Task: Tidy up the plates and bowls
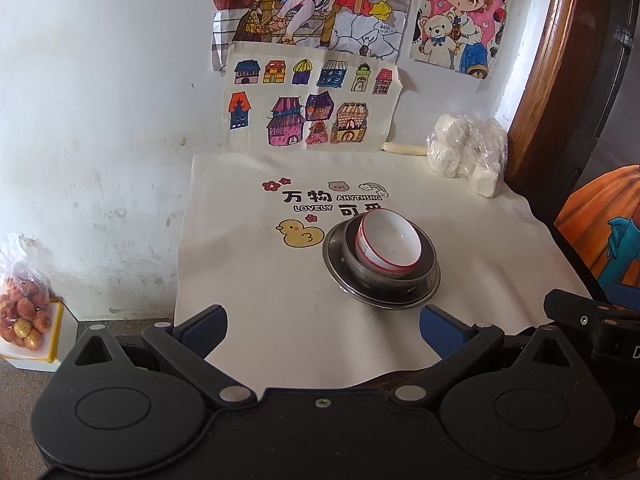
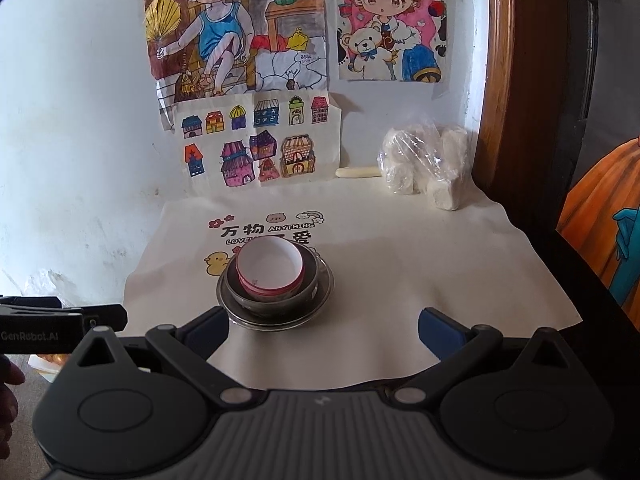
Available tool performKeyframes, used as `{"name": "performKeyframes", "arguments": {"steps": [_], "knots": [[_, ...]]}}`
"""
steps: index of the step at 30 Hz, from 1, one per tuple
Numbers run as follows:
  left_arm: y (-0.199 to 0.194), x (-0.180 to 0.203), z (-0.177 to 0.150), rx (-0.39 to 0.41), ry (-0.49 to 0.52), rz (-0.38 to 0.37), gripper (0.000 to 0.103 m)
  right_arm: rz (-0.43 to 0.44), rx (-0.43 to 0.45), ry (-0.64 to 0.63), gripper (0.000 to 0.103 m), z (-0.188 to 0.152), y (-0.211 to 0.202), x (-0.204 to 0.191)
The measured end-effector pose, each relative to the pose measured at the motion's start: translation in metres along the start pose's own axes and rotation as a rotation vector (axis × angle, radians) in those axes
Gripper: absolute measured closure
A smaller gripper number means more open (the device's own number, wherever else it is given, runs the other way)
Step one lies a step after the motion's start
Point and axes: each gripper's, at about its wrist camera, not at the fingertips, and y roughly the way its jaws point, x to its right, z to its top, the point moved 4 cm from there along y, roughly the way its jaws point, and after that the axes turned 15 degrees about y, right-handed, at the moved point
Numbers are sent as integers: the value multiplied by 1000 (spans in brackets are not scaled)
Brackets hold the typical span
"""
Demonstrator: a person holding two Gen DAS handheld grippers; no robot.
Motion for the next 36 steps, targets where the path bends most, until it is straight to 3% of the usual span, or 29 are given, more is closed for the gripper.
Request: {"name": "performKeyframes", "arguments": {"steps": [36], "knots": [[3, 2, 2, 2, -1, 1, 1, -15, -18, -29, 0, 0, 6, -2]]}}
